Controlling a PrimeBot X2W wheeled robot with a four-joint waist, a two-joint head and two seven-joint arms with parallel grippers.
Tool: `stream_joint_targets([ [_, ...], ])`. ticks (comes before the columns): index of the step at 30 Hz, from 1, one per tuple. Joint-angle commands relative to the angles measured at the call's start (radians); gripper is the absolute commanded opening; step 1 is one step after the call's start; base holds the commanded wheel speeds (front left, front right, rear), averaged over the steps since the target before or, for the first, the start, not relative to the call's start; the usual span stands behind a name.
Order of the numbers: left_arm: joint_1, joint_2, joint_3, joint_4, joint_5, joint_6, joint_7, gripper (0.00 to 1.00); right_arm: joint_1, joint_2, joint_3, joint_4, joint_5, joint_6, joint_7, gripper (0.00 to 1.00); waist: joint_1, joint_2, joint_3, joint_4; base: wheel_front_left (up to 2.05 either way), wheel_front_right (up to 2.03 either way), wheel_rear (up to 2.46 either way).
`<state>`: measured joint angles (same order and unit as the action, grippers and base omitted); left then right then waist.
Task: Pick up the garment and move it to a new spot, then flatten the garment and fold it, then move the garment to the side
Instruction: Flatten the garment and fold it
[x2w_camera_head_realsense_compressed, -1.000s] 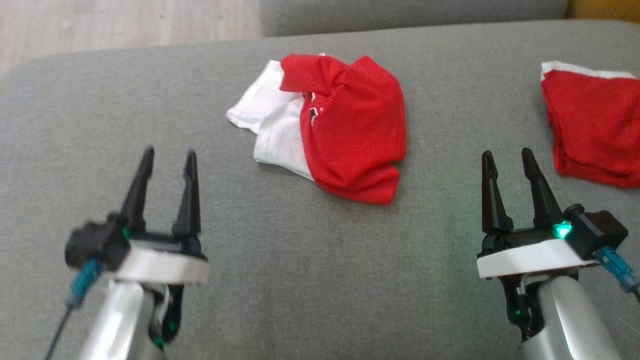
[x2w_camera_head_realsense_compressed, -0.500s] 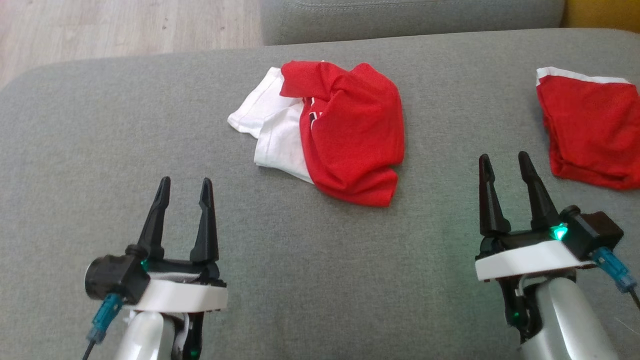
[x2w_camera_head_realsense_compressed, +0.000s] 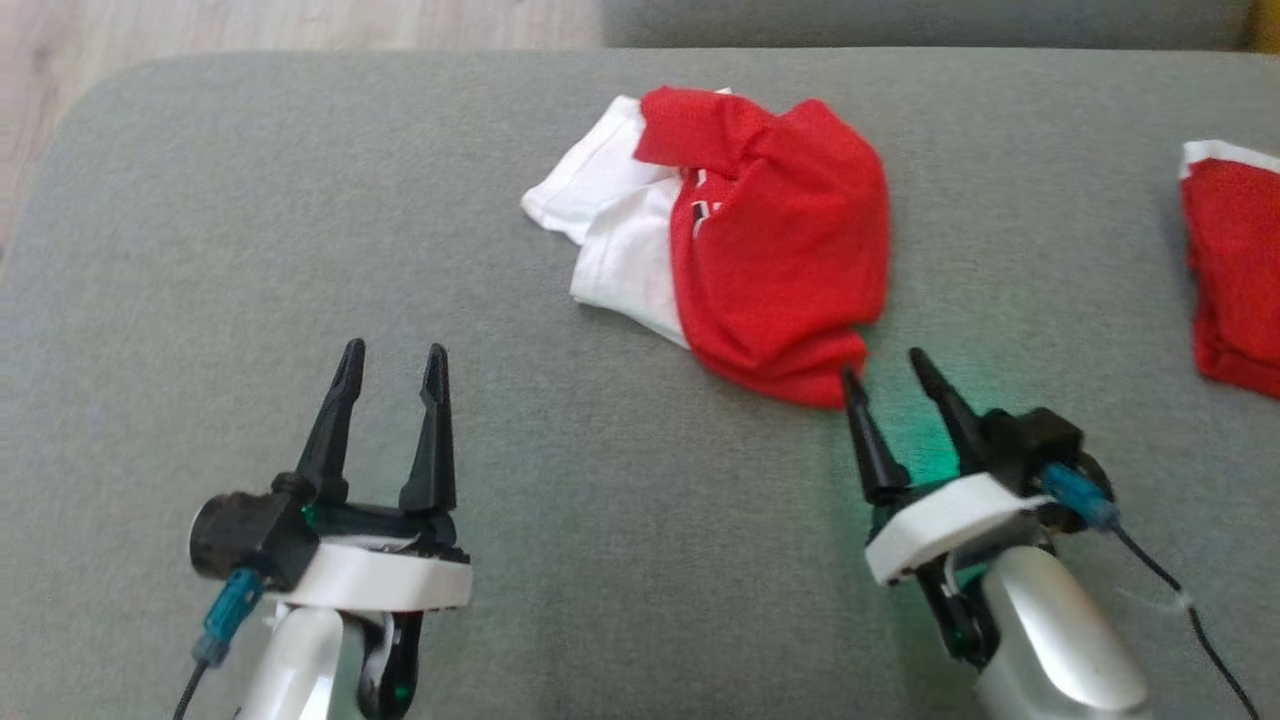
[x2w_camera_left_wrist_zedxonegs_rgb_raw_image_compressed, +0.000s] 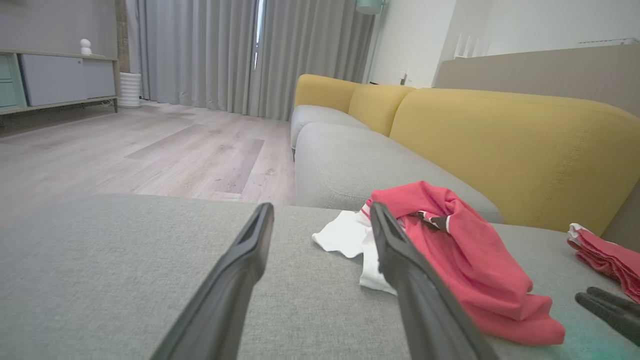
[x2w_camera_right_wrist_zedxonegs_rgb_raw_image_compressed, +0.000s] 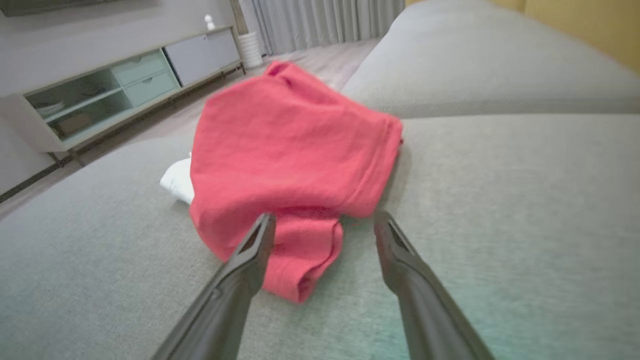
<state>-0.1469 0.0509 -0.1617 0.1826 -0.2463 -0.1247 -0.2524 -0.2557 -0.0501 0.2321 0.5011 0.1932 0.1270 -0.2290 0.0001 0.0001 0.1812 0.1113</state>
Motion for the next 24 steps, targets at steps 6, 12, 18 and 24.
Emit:
stream_joint_targets([
  [6, -0.052, 0.0, 0.015, -0.015, 0.004, -0.005, -0.009, 1.0, -0.099, 0.0, 0.083, 0.131, 0.04, 0.004, 0.034, 1.0, -0.0001, -0.0001, 0.028, 0.062, 0.0, 0.0, 0.0],
  [12, -0.055, 0.0, 0.014, -0.012, -0.002, -0.006, -0.009, 1.0, -0.145, 0.0, 0.095, 0.226, 0.037, 0.004, 0.038, 0.0, -0.0001, -0.0001, 0.028, 0.078, 0.0, 0.0, 0.0],
  [18, -0.048, -0.001, 0.016, -0.008, -0.009, -0.006, -0.009, 1.0, -0.172, 0.0, 0.07, 0.219, 0.049, 0.004, -0.01, 0.0, -0.0001, -0.0001, 0.005, 0.068, 0.0, 0.0, 0.0],
  [24, -0.034, -0.001, 0.022, -0.006, -0.013, -0.006, -0.009, 1.0, -0.194, 0.0, -0.048, 0.141, 0.019, 0.004, -0.03, 0.0, -0.0001, -0.0001, -0.03, 0.051, 0.0, 0.0, 0.0],
])
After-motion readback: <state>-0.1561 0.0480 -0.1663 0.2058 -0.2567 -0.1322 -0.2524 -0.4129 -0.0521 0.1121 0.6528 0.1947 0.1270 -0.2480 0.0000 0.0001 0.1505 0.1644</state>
